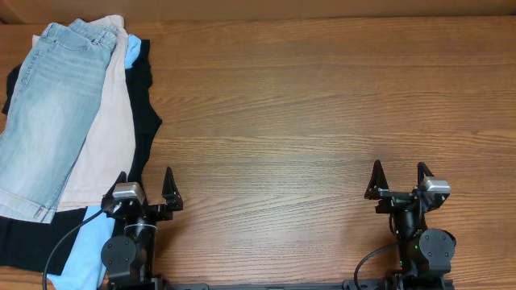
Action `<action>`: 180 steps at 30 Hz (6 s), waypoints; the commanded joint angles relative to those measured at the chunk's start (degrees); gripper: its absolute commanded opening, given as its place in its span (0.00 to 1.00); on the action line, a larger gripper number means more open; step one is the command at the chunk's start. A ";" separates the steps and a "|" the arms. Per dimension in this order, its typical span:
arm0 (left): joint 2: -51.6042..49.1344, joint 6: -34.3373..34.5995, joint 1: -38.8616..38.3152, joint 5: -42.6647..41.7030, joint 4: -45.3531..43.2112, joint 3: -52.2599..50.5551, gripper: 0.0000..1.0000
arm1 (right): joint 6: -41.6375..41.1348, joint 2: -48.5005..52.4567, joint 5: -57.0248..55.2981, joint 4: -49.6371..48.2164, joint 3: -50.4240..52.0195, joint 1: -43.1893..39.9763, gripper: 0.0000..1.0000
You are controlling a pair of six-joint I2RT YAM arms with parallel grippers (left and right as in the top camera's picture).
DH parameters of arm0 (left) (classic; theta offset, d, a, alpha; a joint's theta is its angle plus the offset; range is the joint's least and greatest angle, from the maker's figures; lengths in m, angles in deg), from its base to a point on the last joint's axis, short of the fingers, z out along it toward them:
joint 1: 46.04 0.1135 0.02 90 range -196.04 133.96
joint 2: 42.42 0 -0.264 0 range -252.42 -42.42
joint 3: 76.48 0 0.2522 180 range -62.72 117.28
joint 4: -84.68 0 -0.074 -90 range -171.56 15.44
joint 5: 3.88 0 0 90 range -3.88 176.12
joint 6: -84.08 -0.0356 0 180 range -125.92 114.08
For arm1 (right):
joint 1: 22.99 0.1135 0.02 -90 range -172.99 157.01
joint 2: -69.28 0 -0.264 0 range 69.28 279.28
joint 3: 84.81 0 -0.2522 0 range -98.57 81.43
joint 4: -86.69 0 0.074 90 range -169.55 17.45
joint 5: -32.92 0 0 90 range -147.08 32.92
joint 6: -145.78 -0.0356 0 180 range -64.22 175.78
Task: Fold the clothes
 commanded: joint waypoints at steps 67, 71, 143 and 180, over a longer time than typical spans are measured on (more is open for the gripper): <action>-18.40 -3.52 -0.39 -8.00 16.85 30.10 1.00 | -1.75 15.67 11.34 -11.91 -19.32 0.22 1.00; -31.30 -3.52 -0.39 -8.46 28.92 46.38 1.00 | -1.75 28.72 17.94 -7.37 -30.42 0.22 1.00; -125.37 -23.85 33.88 4.46 17.75 97.48 0.96 | -1.09 88.85 23.02 31.87 -71.71 0.66 0.99; -123.43 -15.65 37.75 -3.61 21.64 97.61 0.09 | -1.14 88.85 23.04 30.80 -71.73 0.57 0.99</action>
